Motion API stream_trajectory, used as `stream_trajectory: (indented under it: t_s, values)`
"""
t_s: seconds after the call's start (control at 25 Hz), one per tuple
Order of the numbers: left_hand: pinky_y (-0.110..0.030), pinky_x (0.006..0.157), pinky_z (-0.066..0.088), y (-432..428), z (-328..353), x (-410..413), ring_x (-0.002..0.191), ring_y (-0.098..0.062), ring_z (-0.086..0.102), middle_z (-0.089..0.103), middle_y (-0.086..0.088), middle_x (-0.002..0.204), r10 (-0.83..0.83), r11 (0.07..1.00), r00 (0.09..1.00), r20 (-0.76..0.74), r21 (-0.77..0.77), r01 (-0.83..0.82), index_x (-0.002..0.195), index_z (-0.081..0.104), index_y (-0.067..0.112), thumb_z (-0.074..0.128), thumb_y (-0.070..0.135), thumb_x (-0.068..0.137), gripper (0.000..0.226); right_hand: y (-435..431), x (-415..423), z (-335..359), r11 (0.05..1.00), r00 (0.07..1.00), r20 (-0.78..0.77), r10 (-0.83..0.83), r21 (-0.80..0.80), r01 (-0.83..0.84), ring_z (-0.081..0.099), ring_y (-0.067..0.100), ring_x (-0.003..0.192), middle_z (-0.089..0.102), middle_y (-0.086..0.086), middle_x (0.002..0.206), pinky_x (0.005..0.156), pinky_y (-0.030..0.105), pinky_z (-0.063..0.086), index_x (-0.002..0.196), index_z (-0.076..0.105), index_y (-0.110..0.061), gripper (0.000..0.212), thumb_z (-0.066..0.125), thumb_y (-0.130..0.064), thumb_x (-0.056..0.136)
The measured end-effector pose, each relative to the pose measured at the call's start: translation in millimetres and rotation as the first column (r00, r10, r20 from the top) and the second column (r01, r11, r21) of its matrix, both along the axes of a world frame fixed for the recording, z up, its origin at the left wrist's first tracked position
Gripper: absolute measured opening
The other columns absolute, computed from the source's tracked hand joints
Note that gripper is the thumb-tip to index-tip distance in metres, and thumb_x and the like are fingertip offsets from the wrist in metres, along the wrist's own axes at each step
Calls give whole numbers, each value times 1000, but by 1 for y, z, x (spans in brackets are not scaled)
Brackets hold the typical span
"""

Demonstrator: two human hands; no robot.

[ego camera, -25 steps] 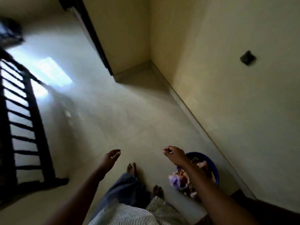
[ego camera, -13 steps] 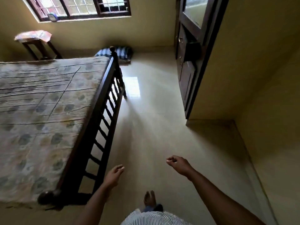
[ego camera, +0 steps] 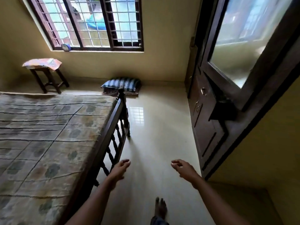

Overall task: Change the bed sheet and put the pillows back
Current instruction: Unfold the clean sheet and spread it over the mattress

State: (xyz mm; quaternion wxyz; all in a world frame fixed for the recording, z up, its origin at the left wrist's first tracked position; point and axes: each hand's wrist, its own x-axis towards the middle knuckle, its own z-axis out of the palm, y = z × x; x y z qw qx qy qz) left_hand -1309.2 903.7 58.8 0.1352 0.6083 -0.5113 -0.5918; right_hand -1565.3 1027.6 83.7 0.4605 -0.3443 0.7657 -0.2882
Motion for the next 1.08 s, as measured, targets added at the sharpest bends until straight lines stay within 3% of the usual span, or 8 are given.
stream_trajectory:
  t_s: [0.16,0.24,0.4,0.48,0.6,0.72,0.84,1.08]
  values:
    - [-23,61,35,-132,16,-57,90,-27,56,57,-14,117,-2,998,999,45,-64,5,129,48,5,49,20,96,36,-140,-61,21,997,996,-38,82,-9,-82,56,12,100,62,1,116,75,20,42,118,59,-19,30,55,-33,92]
    - [-25,67,39,-191,31,-80,110,-31,55,54,-16,125,19,996,1000,20,-87,-17,128,48,3,48,16,96,34,-206,-82,32,991,989,-66,129,-9,-130,55,12,99,61,2,118,76,20,42,119,59,-19,31,55,-33,92]
    - [-26,62,40,-300,43,-104,100,-19,51,55,-6,119,103,980,993,-49,-169,-110,123,51,10,49,17,95,29,-333,-116,40,974,969,-103,225,5,-226,54,10,99,60,0,114,80,21,41,120,59,-20,32,55,-34,92]
    - [-29,66,43,-362,39,-109,97,-22,55,59,-14,119,154,960,985,-73,-227,-167,123,53,6,52,15,94,30,-401,-132,44,965,957,-131,258,-5,-260,53,10,99,58,-3,110,79,19,40,120,59,-21,32,54,-35,92]
    - [-19,73,46,-450,44,-115,102,-20,57,61,-9,112,125,937,991,-37,-324,-131,120,54,6,50,14,95,26,-509,-148,44,955,949,-133,285,-46,-293,54,11,101,60,-1,116,77,20,41,119,60,-21,31,54,-35,92]
    - [-26,87,41,-531,42,-122,107,-20,57,62,-6,108,99,943,993,-71,-312,-116,112,57,10,52,19,95,20,-608,-158,46,950,945,-122,303,-44,-311,54,11,104,60,-2,117,74,20,43,118,60,-21,29,53,-34,93]
    - [-24,87,36,-597,38,-133,105,-16,52,57,-10,115,265,932,963,-49,-243,-268,121,53,8,51,15,94,28,-688,-172,49,952,949,-102,298,-40,-304,55,12,103,59,-3,111,79,22,42,117,60,-21,27,54,-32,93]
    - [-28,85,38,-732,13,-169,107,-16,52,58,-6,118,325,932,945,15,-174,-318,123,55,18,52,27,94,30,-844,-223,21,935,933,-50,355,19,-355,55,14,106,59,-1,113,89,28,46,115,61,-24,25,54,-33,93]
